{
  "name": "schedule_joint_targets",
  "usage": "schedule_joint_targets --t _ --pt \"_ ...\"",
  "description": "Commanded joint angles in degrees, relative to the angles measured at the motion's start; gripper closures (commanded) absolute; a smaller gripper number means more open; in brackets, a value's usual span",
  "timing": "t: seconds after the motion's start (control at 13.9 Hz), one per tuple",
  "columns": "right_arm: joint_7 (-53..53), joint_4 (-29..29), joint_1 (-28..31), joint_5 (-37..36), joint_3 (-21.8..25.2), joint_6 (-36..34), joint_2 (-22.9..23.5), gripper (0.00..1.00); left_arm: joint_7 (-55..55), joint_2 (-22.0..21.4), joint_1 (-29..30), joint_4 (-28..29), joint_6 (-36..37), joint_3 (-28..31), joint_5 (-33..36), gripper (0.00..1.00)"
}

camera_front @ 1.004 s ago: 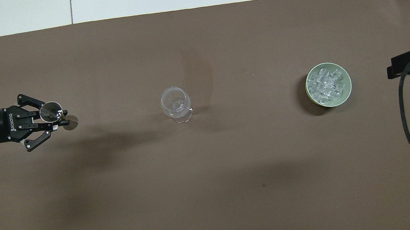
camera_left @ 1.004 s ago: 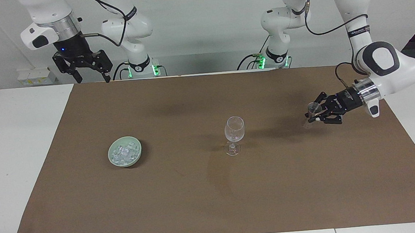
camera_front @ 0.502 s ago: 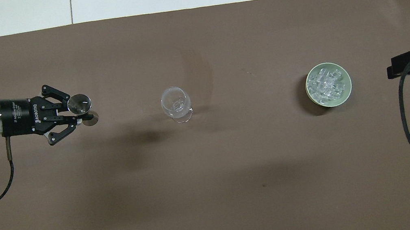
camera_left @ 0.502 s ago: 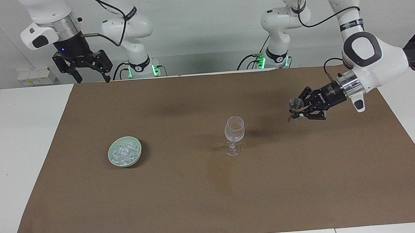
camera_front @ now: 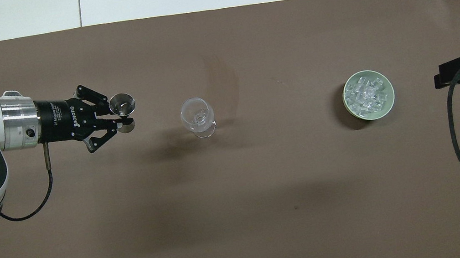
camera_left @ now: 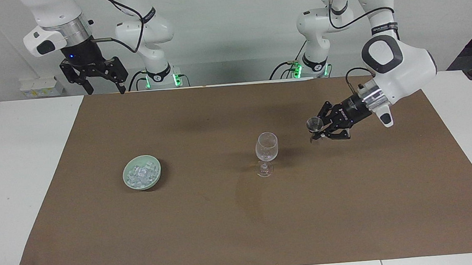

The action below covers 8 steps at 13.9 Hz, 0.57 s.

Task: Pour wine and add ice with both arms
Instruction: 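Lift the dark cup with the left gripper and carry it over the glass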

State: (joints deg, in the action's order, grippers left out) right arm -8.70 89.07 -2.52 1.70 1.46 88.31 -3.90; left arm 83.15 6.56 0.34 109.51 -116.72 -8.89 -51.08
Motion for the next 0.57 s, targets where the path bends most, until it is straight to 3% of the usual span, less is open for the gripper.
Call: schedule_joint_targets --t 0.0,0.5 --pt "1.31 -0.30 0.94 1.02 -0.32 -0.59 0.20 0.00 4.81 -1.20 -1.04 0.62 -3.94 -2.09 3.52 1.00" --pt "1.31 -0.30 0.94 1.02 -0.32 -0.59 0.20 0.00 12.72 -1.55 -1.22 0.62 -10.36 -8.77 11.95 1.00"
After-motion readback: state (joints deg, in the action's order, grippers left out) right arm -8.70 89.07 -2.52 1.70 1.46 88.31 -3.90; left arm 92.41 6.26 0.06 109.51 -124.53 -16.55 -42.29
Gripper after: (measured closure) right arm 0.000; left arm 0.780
